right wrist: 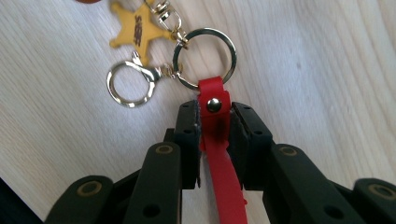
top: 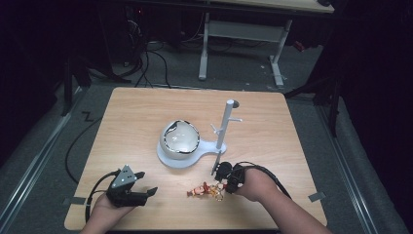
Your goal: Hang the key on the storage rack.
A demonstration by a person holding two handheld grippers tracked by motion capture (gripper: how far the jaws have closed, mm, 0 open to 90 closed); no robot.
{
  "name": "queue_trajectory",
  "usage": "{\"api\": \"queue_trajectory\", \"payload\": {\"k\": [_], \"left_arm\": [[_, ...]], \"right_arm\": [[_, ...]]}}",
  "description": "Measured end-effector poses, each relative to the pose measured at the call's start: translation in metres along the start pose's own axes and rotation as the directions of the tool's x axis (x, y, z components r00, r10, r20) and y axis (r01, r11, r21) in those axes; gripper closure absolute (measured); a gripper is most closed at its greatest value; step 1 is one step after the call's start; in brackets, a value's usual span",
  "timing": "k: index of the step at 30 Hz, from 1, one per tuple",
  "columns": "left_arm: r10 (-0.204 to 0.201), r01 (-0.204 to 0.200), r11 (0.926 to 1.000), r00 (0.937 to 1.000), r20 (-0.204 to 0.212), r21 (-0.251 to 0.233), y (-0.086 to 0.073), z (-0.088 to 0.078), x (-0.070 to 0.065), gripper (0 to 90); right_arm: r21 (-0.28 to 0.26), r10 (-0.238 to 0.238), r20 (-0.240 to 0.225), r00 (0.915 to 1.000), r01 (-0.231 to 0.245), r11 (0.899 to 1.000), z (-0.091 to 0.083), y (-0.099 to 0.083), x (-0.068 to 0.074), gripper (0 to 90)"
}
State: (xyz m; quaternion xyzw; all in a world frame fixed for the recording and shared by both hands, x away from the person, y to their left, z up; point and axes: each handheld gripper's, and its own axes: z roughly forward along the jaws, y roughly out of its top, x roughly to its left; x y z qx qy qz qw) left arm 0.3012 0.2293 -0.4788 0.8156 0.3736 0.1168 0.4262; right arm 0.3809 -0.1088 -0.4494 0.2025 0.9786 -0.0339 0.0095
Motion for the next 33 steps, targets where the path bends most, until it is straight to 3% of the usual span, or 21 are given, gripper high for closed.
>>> {"api": "queue_trajectory", "payload": {"k": [5, 7, 10, 17, 20, 28, 31, 33], "left_arm": [[-0.003, 0.003, 1.0000, 1.0000, 0.002, 0.003, -0.001, 0.001, 0.000, 25.8], [0.000, 0.000, 1.0000, 1.0000, 0.001, 0.002, 0.000, 0.001, -0.001, 25.8], [-0.004, 0.004, 1.0000, 1.0000, 0.004, 0.001, 0.000, 0.000, -0.001, 25.8], [-0.008, 0.008, 1.0000, 1.0000, 0.004, 0.005, -0.001, 0.001, 0.000, 25.9], [-0.006, 0.006, 1.0000, 1.0000, 0.004, 0.005, -0.001, 0.001, 0.000, 26.0], [-0.003, 0.003, 1.0000, 1.0000, 0.005, 0.005, -0.001, 0.001, -0.001, 26.6], [-0.004, 0.004, 1.0000, 0.9999, 0.009, 0.007, -0.001, 0.001, -0.001, 26.8], [-0.004, 0.004, 1.0000, 0.9999, 0.010, 0.008, -0.001, 0.001, -0.001, 27.0]], "right_arm": [[-0.025, 0.043, -0.014, 0.9990, -0.043, 0.999, 0.001, -0.012, -0.004, 71.5], [-0.016, 0.046, -0.023, 0.9987, -0.047, 0.999, 0.003, -0.014, -0.004, 58.4], [-0.027, 0.038, -0.023, 0.9990, -0.038, 0.999, 0.004, -0.013, -0.003, 55.5], [-0.030, 0.022, -0.064, 0.9977, -0.023, 0.999, 0.004, -0.008, -0.007, 64.0], [-0.033, 0.024, -0.074, 0.9970, -0.026, 0.999, 0.005, -0.009, -0.010, 60.2], [-0.039, 0.010, -0.061, 0.9981, -0.012, 0.999, 0.005, -0.010, -0.007, 66.4], [-0.034, 0.042, -0.062, 0.9972, -0.044, 0.998, 0.004, -0.009, -0.008, 73.6], [-0.034, 0.042, -0.062, 0.9972, -0.044, 0.998, 0.004, -0.008, -0.008, 73.8]]}}
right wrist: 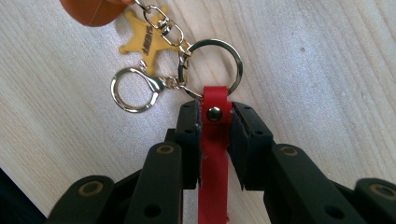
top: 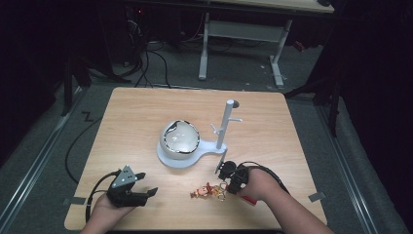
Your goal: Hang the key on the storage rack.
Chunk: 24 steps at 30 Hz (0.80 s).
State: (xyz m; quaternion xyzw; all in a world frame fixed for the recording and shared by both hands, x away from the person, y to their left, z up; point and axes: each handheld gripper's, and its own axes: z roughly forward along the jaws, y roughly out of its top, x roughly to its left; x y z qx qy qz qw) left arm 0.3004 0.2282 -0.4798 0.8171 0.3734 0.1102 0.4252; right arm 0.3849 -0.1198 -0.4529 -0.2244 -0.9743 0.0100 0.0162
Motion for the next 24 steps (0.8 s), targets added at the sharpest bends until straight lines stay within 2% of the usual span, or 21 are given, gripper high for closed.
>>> {"api": "queue_trajectory", "payload": {"k": [8, 13, 17, 19, 22, 24], "left_arm": [[0.001, -0.001, 1.0000, 1.0000, -0.002, 0.002, 0.000, 0.000, 0.001, 27.2], [0.000, 0.000, 1.0000, 1.0000, -0.004, 0.000, -0.001, -0.001, 0.001, 27.3], [0.002, -0.002, 1.0000, 1.0000, -0.002, 0.004, -0.001, 0.000, 0.002, 27.3], [0.002, -0.002, 1.0000, 1.0000, -0.001, 0.006, -0.001, 0.000, 0.002, 27.4], [0.001, -0.001, 1.0000, 1.0000, -0.003, 0.002, -0.001, 0.000, 0.002, 27.3], [0.000, 0.000, 1.0000, 1.0000, -0.004, 0.002, -0.001, -0.001, 0.002, 27.4]], "right_arm": [[0.027, 0.031, 0.006, 0.9995, -0.031, 0.999, 0.000, 0.004, 0.002, 74.5], [0.065, 0.047, -0.006, 0.9989, -0.047, 0.997, -0.003, 0.006, 0.003, 74.7], [0.045, 0.070, -0.004, 0.9976, -0.069, 0.997, -0.023, 0.004, 0.002, 74.7], [0.044, 0.063, -0.001, 0.9980, -0.062, 0.997, -0.027, 0.003, 0.001, 74.7], [0.029, 0.083, -0.009, 0.9965, -0.083, 0.996, -0.040, 0.001, 0.000, 74.7], [0.025, 0.080, -0.007, 0.9968, -0.080, 0.996, -0.048, -0.001, 0.000, 74.7]]}}
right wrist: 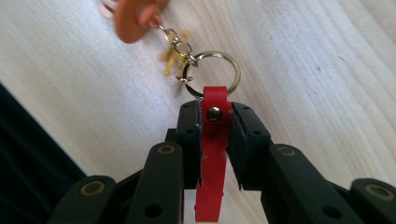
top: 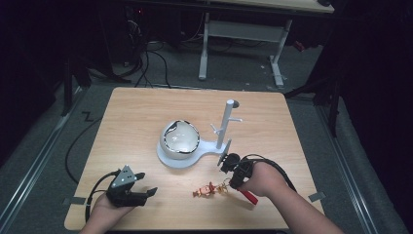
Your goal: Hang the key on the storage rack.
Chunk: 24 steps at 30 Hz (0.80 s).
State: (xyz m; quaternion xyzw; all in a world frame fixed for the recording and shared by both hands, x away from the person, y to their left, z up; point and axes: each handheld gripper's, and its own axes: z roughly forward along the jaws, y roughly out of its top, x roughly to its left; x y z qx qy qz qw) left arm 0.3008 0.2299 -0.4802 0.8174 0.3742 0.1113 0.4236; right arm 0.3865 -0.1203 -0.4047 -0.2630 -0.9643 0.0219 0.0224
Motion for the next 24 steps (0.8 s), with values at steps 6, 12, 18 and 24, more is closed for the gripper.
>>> {"api": "queue_trajectory", "payload": {"k": [6, 12, 18, 24], "left_arm": [[0.001, -0.001, 1.0000, 1.0000, -0.001, 0.001, 0.000, 0.000, 0.000, 27.4], [-0.006, 0.006, 1.0000, 1.0000, -0.001, -0.002, 0.000, 0.000, 0.000, 27.3], [-0.005, 0.005, 1.0000, 1.0000, 0.000, 0.000, -0.001, 0.000, 0.000, 27.4], [-0.009, 0.009, 1.0000, 0.9999, -0.006, -0.001, -0.001, -0.002, 0.000, 27.4]], "right_arm": [[-0.011, -0.006, 0.012, 0.9999, 0.007, 1.000, -0.023, -0.004, 0.002, 74.7], [-0.041, 0.017, 0.049, 0.9987, -0.015, 0.999, -0.055, -0.009, -0.002, 74.7], [-0.075, 0.044, 0.062, 0.9971, -0.039, 0.996, -0.082, -0.014, -0.007, 74.7], [-0.099, 0.122, 0.070, 0.9900, -0.115, 0.988, -0.105, -0.018, -0.016, 74.7]]}}
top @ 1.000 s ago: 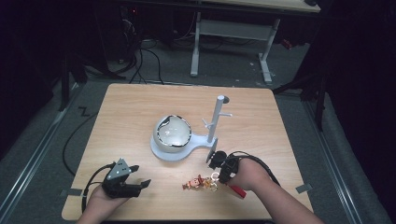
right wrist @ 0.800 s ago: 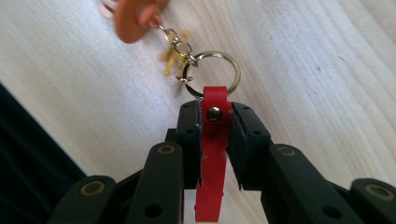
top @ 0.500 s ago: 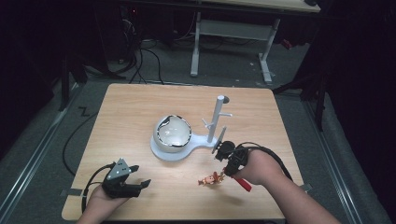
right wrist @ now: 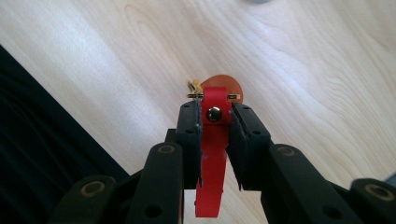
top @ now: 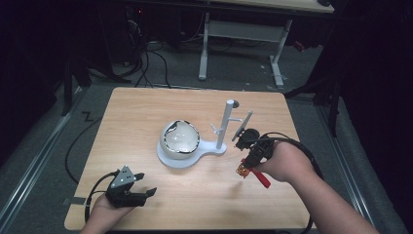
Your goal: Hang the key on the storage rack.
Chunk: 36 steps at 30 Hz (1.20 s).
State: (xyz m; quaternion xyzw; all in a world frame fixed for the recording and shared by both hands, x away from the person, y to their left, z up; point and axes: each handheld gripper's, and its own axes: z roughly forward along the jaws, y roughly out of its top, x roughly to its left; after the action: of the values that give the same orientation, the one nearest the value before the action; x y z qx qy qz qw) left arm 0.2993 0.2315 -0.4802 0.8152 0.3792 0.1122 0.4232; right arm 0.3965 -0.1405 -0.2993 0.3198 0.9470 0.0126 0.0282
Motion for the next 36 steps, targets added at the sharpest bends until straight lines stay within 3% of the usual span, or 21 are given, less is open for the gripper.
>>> {"api": "queue_trajectory", "payload": {"k": [7, 14, 19, 25, 36], "left_arm": [[-0.001, 0.001, 1.0000, 1.0000, 0.000, 0.000, 0.000, 0.000, 0.000, 27.3], [0.001, -0.001, 1.0000, 1.0000, 0.000, -0.001, 0.000, 0.000, 0.001, 27.4], [0.002, -0.002, 1.0000, 1.0000, 0.002, -0.004, 0.001, -0.001, 0.001, 27.4], [0.002, -0.002, 1.0000, 1.0000, 0.004, -0.004, 0.001, -0.001, 0.001, 27.3], [0.008, -0.007, 1.0000, 1.0000, 0.003, -0.005, 0.001, -0.002, 0.001, 27.4]], "right_arm": [[-0.011, 0.101, -0.013, 0.9948, -0.101, 0.995, -0.025, 0.003, -0.018, 74.7], [-0.036, 0.125, 0.022, 0.9919, -0.124, 0.992, -0.045, 0.013, -0.029, 74.7], [-0.076, 0.157, 0.019, 0.9875, -0.155, 0.985, -0.055, 0.020, -0.039, 74.7], [-0.107, 0.187, 0.016, 0.9821, -0.185, 0.977, -0.058, 0.028, -0.050, 74.7], [-0.119, 0.202, 0.033, 0.9788, -0.197, 0.973, -0.059, 0.045, -0.063, 74.7]]}}
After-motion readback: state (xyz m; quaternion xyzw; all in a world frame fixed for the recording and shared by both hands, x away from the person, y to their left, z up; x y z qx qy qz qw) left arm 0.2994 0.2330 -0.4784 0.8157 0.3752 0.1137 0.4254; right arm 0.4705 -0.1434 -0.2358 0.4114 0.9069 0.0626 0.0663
